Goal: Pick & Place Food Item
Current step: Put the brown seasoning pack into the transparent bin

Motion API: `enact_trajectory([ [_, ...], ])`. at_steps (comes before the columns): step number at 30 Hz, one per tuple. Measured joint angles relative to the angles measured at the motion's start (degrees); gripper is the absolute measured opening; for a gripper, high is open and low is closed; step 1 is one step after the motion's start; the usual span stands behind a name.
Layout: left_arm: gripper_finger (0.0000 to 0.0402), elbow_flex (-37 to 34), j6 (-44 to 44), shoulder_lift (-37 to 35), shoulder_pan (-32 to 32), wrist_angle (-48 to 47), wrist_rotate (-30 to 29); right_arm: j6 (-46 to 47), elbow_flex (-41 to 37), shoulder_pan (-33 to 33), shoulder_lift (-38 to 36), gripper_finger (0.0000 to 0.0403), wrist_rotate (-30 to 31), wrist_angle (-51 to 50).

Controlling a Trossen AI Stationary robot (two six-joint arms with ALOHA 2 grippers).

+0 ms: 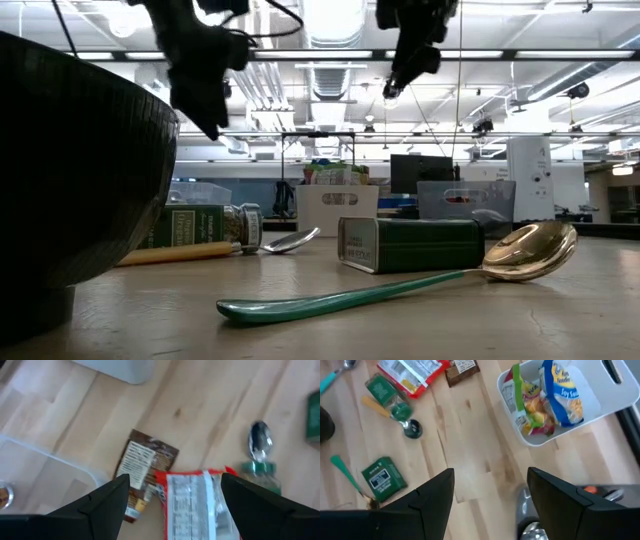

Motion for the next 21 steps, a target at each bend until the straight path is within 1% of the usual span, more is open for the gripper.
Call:
enact_trajectory([
  [2,0.0319,1.7,0.2,2.5,2.0,-1.0,1.4,2.1,-3.7,0.7,-2.7,0.0249,0.1,2.3],
  [4,0.0319,3.3,2.1,5.1,4.1,-1.9,3.9,4.2,-6.6,1.6,-5.2,0.0249,0.1,4.4],
  [7,0.0319,4.8,7.9,8.6,6.7,-2.4,8.9,6.7,-10.2,3.2,-8.9,0.0249,0.1,6.6],
  [9,0.0319,5.5,12.5,10.9,7.8,-2.3,11.1,8.4,-12.0,4.3,-11.3,0.0249,0.2,7.9],
  [13,0.0319,6.6,21.0,15.1,9.5,-2.3,11.6,12.5,-14.8,6.6,-15.3,0.0249,0.3,10.0],
  [17,0.0319,7.4,26.1,19.2,11.1,-2.1,11.9,16.7,-17.3,9.3,-18.6,0.0249,0.7,11.6],
  [21,0.0319,7.4,28.7,22.5,12.5,-0.3,11.9,20.0,-18.7,12.8,-20.3,0.0249,4.6,12.0],
])
